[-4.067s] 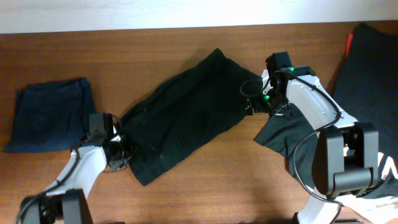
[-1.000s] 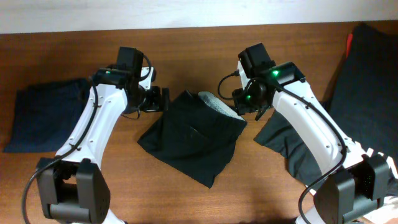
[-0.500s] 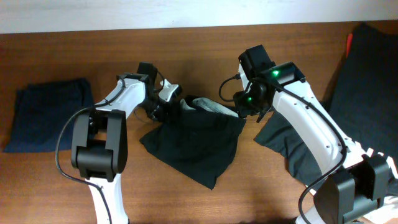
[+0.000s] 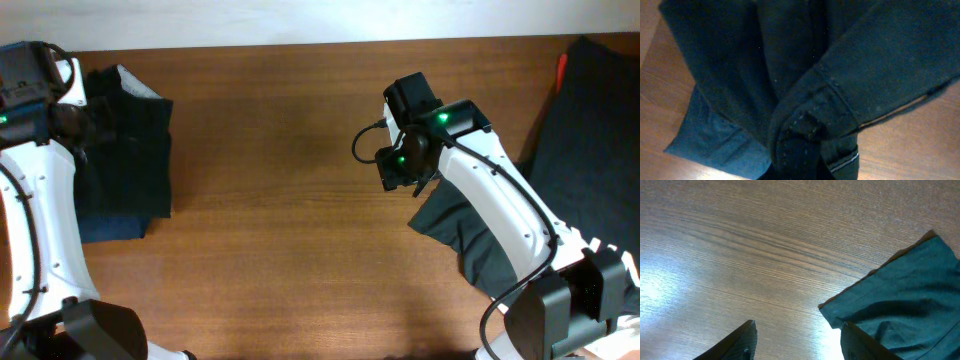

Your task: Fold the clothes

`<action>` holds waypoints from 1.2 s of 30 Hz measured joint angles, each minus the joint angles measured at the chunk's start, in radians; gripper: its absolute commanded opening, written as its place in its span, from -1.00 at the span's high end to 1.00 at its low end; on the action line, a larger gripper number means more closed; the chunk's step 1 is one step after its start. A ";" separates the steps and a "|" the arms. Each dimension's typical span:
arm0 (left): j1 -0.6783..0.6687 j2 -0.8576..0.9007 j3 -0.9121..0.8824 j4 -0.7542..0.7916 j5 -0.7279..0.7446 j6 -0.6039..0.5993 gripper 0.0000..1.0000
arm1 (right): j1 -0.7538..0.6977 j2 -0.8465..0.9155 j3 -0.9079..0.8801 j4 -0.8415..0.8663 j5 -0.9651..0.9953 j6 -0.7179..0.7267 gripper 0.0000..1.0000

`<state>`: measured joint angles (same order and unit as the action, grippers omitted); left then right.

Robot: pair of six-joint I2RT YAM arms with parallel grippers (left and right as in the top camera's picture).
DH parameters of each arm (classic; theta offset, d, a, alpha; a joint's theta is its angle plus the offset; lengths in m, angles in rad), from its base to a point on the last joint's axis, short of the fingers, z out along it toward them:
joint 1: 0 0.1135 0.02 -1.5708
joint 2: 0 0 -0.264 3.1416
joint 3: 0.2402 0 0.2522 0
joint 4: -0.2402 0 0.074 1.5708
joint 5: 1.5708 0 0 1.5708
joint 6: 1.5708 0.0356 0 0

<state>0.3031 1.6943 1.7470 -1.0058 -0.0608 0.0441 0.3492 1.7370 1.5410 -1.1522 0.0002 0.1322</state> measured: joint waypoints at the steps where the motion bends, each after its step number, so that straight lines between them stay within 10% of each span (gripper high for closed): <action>1: 0.018 0.004 0.000 0.021 0.000 0.001 0.99 | 0.000 0.000 0.000 -0.001 0.000 0.000 -0.15; 6: 0.132 0.097 0.000 0.060 -0.004 0.008 0.88 | 0.000 0.000 0.000 -0.008 0.000 0.000 -0.16; 7: 0.154 0.115 0.000 0.078 -0.003 0.008 0.19 | 0.000 0.000 0.000 -0.010 0.000 0.000 -0.16; 8: 0.185 0.135 0.000 0.087 -0.003 0.011 -0.98 | 0.000 0.000 0.000 -0.011 0.000 0.000 -0.17; 15: 0.393 0.156 0.000 0.115 0.286 -0.045 -0.98 | 0.000 0.000 0.000 -0.030 0.000 0.000 -0.35; 21: 0.052 0.172 0.006 -0.058 0.440 -0.050 -0.98 | -0.019 0.000 0.000 -0.038 -0.142 0.055 -1.00; 28: -0.402 0.294 0.010 -0.480 0.315 -0.050 -0.98 | -0.309 0.000 0.000 -0.356 -0.285 0.059 -0.97; 36: -0.421 0.227 -0.165 -0.616 0.247 -0.049 -0.98 | -0.309 -0.270 -0.332 -0.255 -0.259 -0.031 -0.97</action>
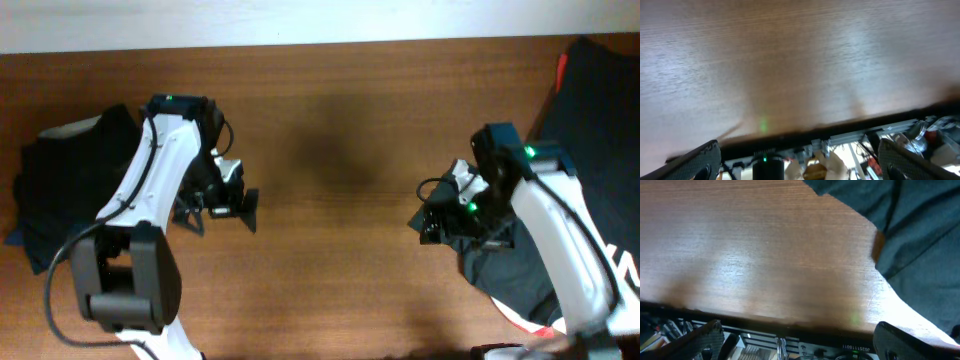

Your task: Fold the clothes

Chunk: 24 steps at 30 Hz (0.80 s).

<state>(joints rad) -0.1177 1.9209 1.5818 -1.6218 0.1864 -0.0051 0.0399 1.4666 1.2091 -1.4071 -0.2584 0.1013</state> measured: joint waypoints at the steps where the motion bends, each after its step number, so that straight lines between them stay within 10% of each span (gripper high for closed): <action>1: 0.000 -0.055 -0.079 0.058 -0.003 0.000 -0.98 | 0.000 -0.092 -0.061 0.054 0.000 0.000 -0.97; 6: -0.001 -0.784 -0.570 0.453 -0.034 -0.063 -0.98 | 0.000 -0.688 -0.253 0.216 0.003 -0.001 -0.97; 11: -0.003 -1.369 -0.691 0.636 -0.110 -0.090 -0.98 | 0.000 -0.940 -0.259 0.239 0.034 -0.001 -0.97; 24: -0.003 -1.453 -0.694 0.639 -0.117 -0.090 -0.98 | 0.000 -0.982 -0.263 0.242 0.069 -0.007 -0.97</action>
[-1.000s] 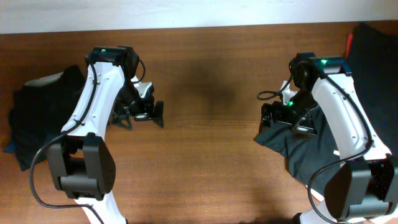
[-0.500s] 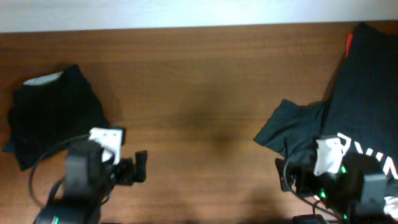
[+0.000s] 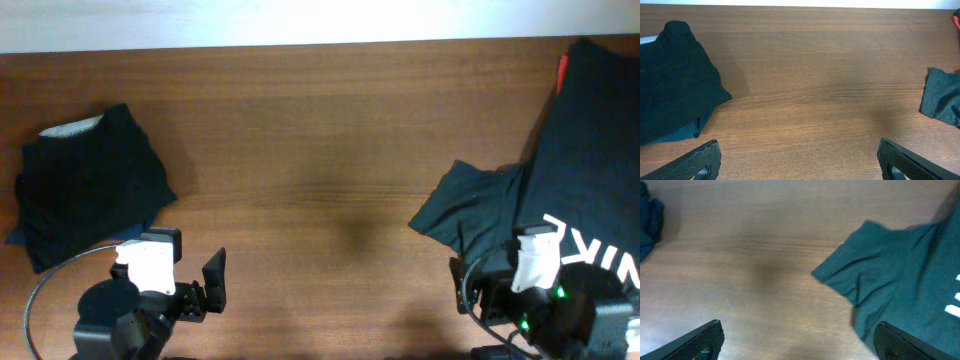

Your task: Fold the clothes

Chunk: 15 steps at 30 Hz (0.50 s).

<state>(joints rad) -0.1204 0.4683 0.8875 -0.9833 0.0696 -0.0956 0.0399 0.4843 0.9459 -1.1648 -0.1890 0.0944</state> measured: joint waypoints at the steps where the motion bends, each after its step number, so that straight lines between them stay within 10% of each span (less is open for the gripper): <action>1: 0.000 0.000 0.000 0.000 0.000 0.000 -0.98 | 0.000 -0.069 -0.013 0.010 0.031 -0.002 -0.97; 12: 0.000 -0.003 -0.008 0.001 -0.004 0.000 -0.98 | 0.039 -0.473 -0.886 1.152 0.130 -0.016 -0.97; 15: 0.000 -0.003 -0.008 0.000 -0.004 0.000 -0.98 | 0.040 -0.470 -0.934 1.090 0.179 -0.129 -0.97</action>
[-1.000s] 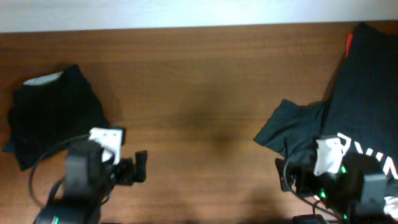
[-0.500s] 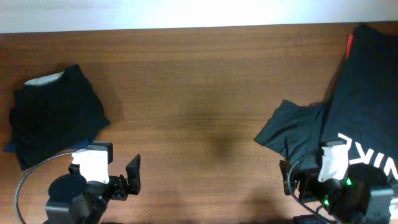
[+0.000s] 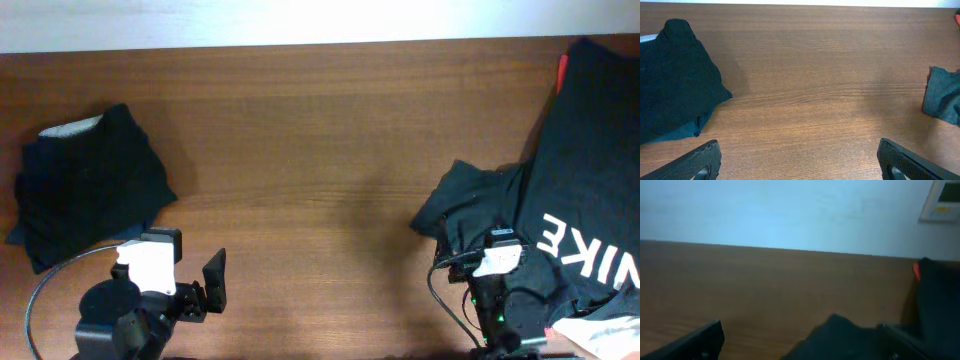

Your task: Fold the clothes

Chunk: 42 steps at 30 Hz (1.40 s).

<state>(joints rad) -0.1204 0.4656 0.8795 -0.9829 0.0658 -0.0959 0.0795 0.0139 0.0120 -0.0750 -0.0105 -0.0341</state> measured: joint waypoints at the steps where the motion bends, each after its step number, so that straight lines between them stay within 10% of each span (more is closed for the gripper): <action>1: 0.000 0.000 0.000 0.000 0.000 0.000 -0.98 | 0.000 -0.001 0.000 -0.001 0.003 -0.018 -0.97; 21: 0.010 -0.122 -0.040 -0.025 -0.048 0.001 -0.98 | 0.000 -0.003 0.000 0.000 0.007 -0.031 -0.97; 31: 0.031 -0.451 -0.798 0.906 -0.051 0.024 -0.98 | 0.001 -0.003 0.000 0.000 0.011 -0.031 -0.97; 42: 0.032 -0.454 -0.864 0.904 -0.036 0.100 -0.98 | 0.001 -0.004 0.000 0.000 0.011 -0.030 -0.97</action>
<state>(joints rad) -0.0883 0.0120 0.0158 -0.0792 0.0296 0.0044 0.0803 0.0101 0.0116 -0.0753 0.0002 -0.0643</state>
